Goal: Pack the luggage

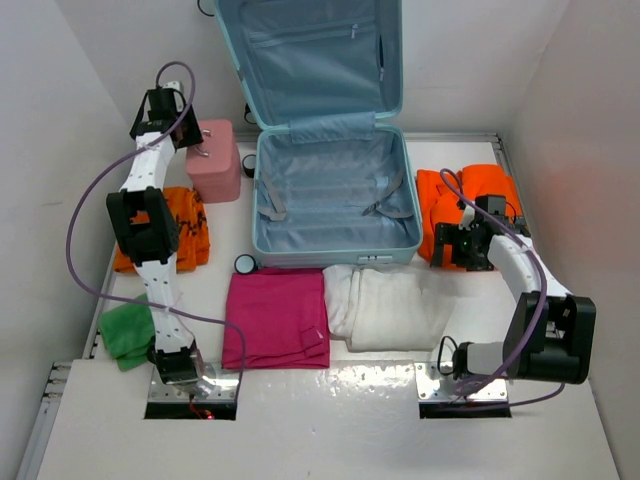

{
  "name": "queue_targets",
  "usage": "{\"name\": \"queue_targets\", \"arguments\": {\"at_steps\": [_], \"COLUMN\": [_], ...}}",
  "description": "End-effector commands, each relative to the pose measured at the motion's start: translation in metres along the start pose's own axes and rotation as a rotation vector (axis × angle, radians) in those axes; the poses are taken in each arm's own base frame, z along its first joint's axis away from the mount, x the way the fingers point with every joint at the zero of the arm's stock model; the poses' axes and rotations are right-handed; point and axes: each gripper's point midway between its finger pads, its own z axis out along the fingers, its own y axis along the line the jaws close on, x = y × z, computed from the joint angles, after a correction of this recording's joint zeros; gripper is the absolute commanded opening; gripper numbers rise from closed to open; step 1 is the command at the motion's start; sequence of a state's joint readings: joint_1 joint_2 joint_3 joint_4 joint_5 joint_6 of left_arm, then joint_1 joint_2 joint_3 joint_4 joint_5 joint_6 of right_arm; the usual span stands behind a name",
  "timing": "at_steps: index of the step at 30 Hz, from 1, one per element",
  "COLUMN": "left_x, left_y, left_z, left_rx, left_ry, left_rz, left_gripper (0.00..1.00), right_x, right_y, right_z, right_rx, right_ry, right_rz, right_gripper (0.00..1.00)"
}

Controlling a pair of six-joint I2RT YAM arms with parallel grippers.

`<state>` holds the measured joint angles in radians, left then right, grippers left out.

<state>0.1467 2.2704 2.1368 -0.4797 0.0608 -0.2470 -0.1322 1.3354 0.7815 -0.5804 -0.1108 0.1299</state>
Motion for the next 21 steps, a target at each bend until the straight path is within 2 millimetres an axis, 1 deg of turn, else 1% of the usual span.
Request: {"name": "queue_targets", "arguments": {"at_steps": [1,2,3,4,6,7,8,9,10,11,12,13,14,15,16,19,20,21], "left_x": [-0.002,-0.009,-0.003,-0.01,-0.013,-0.015,-0.02,-0.016,-0.019,-0.024,-0.019,-0.022,-0.027,-0.025,-0.028,-0.028,-0.03,-0.029], "left_y": [-0.027,-0.028,-0.027,-0.029,-0.032,-0.032,-0.033,-0.032,-0.039,-0.038,-0.042,-0.038,-0.042,-0.045,-0.04,-0.047,-0.045,-0.048], "left_z": [0.001,-0.005,-0.004,-0.01,-0.016,-0.016,-0.02,-0.019,-0.023,-0.027,-0.026,-0.03,-0.035,-0.033,-0.038,-0.041,-0.044,-0.044], "left_rx": [0.065,0.068,0.065,0.068,0.081,0.083,0.085,0.083,0.092,0.086,0.082,0.058,0.053,0.042,0.013,0.004,-0.01,-0.016], "left_ry": [-0.008,-0.023,-0.01,-0.024,-0.033,-0.042,-0.052,-0.043,-0.052,-0.064,-0.055,-0.065,-0.08,-0.084,-0.093,-0.104,-0.11,-0.111], "left_rz": [-0.019,-0.018,-0.019,-0.027,-0.026,-0.025,-0.025,-0.025,-0.019,-0.019,-0.014,-0.015,-0.01,0.004,0.003,0.037,0.036,0.041], "left_gripper": [0.35,0.37,0.39,0.42,0.45,0.45,0.45,0.42,0.4,0.39,0.39,0.39,0.39,0.42,0.47,0.53,0.56,0.59], "right_x": [-0.019,-0.019,-0.018,-0.017,-0.015,-0.016,-0.016,-0.015,-0.015,-0.015,-0.014,-0.013,-0.013,-0.013,-0.012,-0.011,-0.012,-0.011], "right_y": [0.003,0.003,0.003,0.003,0.004,0.004,0.004,0.003,0.003,0.003,0.003,0.003,0.003,0.002,0.003,0.003,0.004,0.004], "right_z": [-0.007,-0.007,-0.006,-0.007,-0.007,-0.007,-0.007,-0.007,-0.007,-0.007,-0.006,-0.006,-0.006,-0.006,-0.005,-0.004,-0.005,-0.004], "right_rx": [-0.02,-0.022,-0.026,-0.027,-0.034,-0.034,-0.035,-0.034,-0.033,-0.033,-0.036,-0.037,-0.039,-0.037,-0.042,-0.048,-0.049,-0.052], "right_ry": [-0.045,-0.045,-0.042,-0.042,-0.043,-0.045,-0.046,-0.046,-0.048,-0.048,-0.045,-0.042,-0.044,-0.043,-0.037,-0.037,-0.039,-0.037], "right_rz": [0.008,0.009,0.013,0.015,0.018,0.015,0.019,0.017,0.02,0.02,0.019,0.02,0.019,0.022,0.023,0.028,0.03,0.028], "right_gripper": [0.99,0.99,0.99,0.99,0.99,0.99,0.99,0.99,0.99,0.99,0.99,0.99,0.99,0.99,0.99,0.99,0.99,0.99]}}
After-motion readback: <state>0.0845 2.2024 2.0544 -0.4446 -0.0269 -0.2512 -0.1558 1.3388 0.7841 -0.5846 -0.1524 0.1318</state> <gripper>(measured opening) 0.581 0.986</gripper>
